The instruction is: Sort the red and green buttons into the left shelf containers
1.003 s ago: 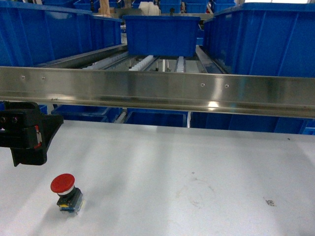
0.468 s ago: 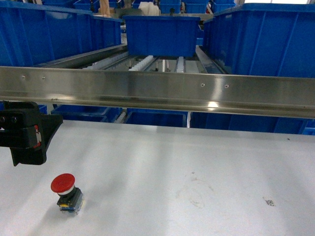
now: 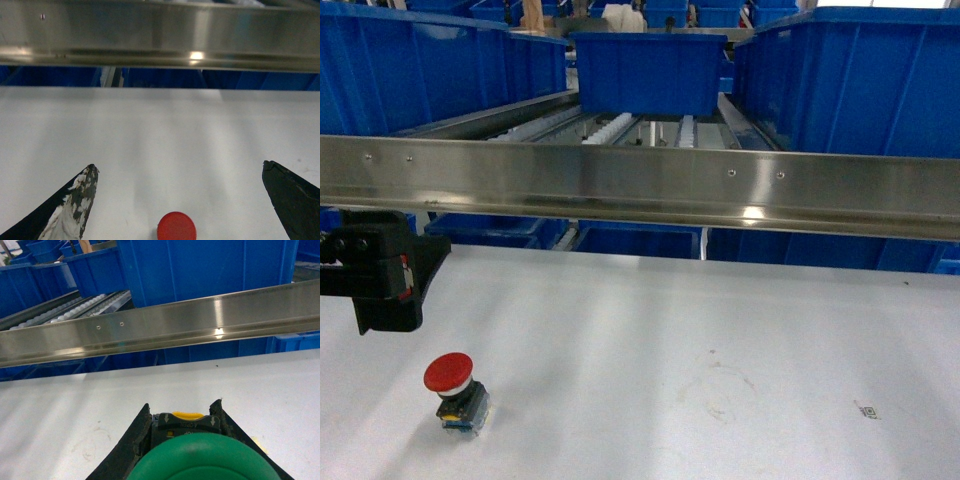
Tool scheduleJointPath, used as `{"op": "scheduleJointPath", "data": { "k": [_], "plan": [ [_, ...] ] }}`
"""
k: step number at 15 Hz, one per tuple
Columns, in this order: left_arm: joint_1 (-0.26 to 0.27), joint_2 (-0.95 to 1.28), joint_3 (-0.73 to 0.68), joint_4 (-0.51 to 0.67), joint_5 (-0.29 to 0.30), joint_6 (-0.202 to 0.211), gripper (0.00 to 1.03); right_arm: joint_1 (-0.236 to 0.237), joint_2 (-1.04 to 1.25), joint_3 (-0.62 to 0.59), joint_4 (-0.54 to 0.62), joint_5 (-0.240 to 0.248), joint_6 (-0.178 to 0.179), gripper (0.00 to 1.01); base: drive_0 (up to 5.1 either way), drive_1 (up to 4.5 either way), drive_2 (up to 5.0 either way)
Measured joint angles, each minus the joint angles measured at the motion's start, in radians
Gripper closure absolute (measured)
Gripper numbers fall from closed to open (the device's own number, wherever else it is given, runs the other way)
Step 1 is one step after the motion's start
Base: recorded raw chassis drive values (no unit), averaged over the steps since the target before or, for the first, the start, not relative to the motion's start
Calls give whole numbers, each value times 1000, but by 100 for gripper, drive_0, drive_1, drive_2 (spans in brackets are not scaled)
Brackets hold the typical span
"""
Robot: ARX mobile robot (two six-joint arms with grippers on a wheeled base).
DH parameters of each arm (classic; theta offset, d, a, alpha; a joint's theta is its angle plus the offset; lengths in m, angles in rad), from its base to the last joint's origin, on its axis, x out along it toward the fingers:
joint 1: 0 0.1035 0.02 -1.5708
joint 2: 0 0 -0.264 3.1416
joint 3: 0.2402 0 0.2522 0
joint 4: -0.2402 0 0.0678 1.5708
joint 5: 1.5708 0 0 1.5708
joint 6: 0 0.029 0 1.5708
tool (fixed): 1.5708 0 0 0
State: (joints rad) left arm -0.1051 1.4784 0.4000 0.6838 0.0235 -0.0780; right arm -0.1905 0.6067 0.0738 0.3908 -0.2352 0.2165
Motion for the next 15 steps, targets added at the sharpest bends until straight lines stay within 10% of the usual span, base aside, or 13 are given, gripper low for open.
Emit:
{"op": "scheduleJointPath", "data": {
  "k": [15],
  "plan": [
    [-37,539,196,3,-27,113,5,0,0,0,0,0,0,73,0,0,0]
  ]
}}
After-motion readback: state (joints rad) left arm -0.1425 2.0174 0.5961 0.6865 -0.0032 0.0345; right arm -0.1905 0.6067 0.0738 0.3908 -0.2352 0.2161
